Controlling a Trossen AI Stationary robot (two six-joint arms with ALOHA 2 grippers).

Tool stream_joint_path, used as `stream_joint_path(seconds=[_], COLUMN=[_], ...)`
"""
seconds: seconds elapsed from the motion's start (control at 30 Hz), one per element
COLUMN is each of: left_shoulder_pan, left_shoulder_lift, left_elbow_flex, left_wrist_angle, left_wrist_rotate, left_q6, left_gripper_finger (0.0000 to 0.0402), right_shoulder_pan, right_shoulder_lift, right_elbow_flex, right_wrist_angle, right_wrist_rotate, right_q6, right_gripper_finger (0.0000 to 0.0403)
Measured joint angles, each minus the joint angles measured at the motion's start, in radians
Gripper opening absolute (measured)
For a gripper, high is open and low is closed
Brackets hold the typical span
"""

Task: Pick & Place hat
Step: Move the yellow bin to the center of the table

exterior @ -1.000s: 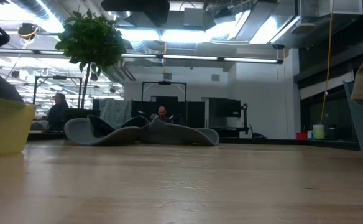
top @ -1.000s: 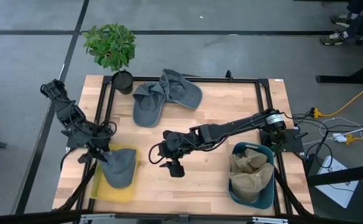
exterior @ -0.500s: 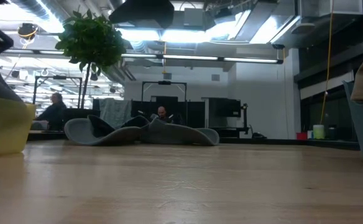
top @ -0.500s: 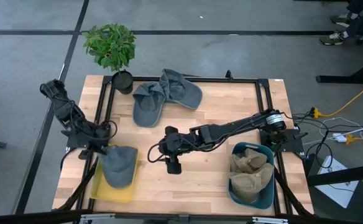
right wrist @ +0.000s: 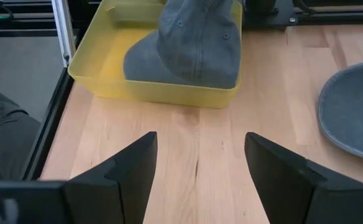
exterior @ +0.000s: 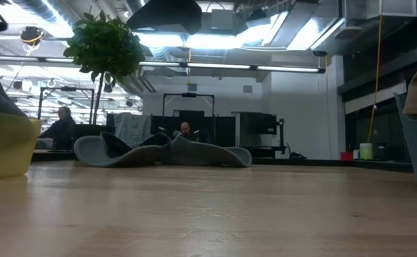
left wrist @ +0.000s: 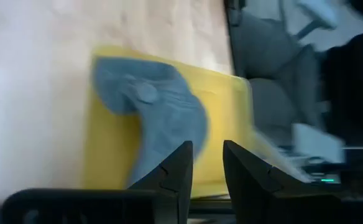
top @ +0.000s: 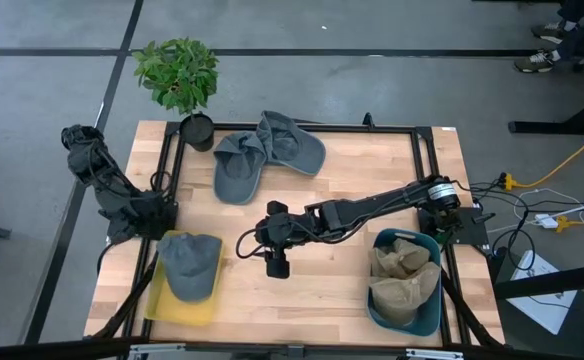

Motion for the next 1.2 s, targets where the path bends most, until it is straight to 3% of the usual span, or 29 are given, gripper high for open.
stream_joint_path(seconds=[0.2,0.47,0.83,0.93,1.07,1.2], left_shoulder_pan=[0.000,0.000,0.000,-0.002,-0.023,-0.059], left_shoulder_lift=[0.011,0.043,0.226,0.300,0.411,0.517], left_elbow_flex=[-0.029,-0.163,-0.211,-0.211,-0.211,-0.211], left_wrist_angle=[0.113,0.434,0.461,0.461,0.461,0.461], left_wrist_rotate=[0.032,0.114,0.100,0.100,0.105,0.109], left_q6=[-0.089,-0.091,0.058,0.063,0.071,0.096], left_gripper_finger=[0.0082,0.0081,0.0006,0.0004,0.0002,0.0002], right_shoulder_pan=[0.000,0.000,0.111,0.160,0.217,0.252], right_shoulder_lift=[0.004,0.039,0.111,0.113,0.115,0.113], right_elbow_flex=[0.000,0.000,-0.001,-0.001,-0.004,-0.095], right_wrist_angle=[0.001,-0.029,-0.174,-0.166,-0.161,-0.059], right_wrist_rotate=[0.000,-0.001,-0.005,0.049,0.214,0.299], right_q6=[0.000,0.005,0.019,0.019,0.040,0.026], right_gripper_finger=[0.0241,0.0241,0.0241,0.0241,0.0241,0.0241])
